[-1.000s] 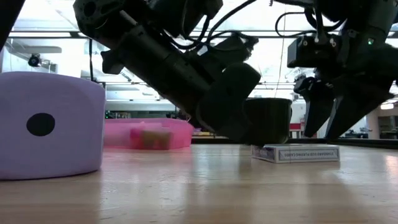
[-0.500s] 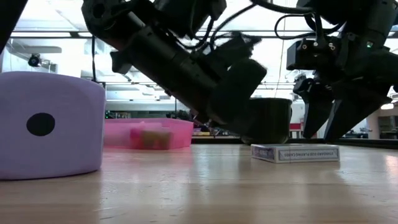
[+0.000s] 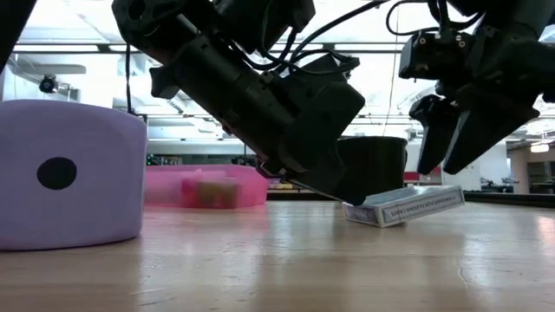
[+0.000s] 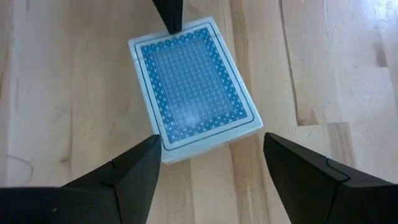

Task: Pick & Place Toys
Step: Put the blue deck of cards into the transparent bin

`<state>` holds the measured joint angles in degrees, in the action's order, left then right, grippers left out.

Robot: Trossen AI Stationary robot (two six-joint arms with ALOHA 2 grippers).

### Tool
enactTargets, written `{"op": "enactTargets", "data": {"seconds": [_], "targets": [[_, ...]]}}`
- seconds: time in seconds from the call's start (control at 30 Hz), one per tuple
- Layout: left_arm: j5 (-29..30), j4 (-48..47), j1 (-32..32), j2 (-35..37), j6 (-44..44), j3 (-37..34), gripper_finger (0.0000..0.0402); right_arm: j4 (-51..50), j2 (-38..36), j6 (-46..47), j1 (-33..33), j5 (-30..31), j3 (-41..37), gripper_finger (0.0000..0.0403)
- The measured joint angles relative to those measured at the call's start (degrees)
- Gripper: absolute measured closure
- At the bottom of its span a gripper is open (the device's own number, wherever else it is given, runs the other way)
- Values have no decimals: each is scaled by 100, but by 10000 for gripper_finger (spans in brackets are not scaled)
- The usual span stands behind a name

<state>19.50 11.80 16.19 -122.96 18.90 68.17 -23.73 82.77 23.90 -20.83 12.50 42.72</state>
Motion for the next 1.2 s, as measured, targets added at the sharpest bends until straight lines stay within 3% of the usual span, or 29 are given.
{"op": "enactTargets", "data": {"seconds": [0.67, 1.2], "targets": [[-19, -75, 0, -11, 2, -16, 401, -309, -323, 644, 81, -169, -4, 119], [-23, -113, 0, -11, 2, -21, 401, 1735, -1245, 1290, 681, -971, -1363, 119]]}}
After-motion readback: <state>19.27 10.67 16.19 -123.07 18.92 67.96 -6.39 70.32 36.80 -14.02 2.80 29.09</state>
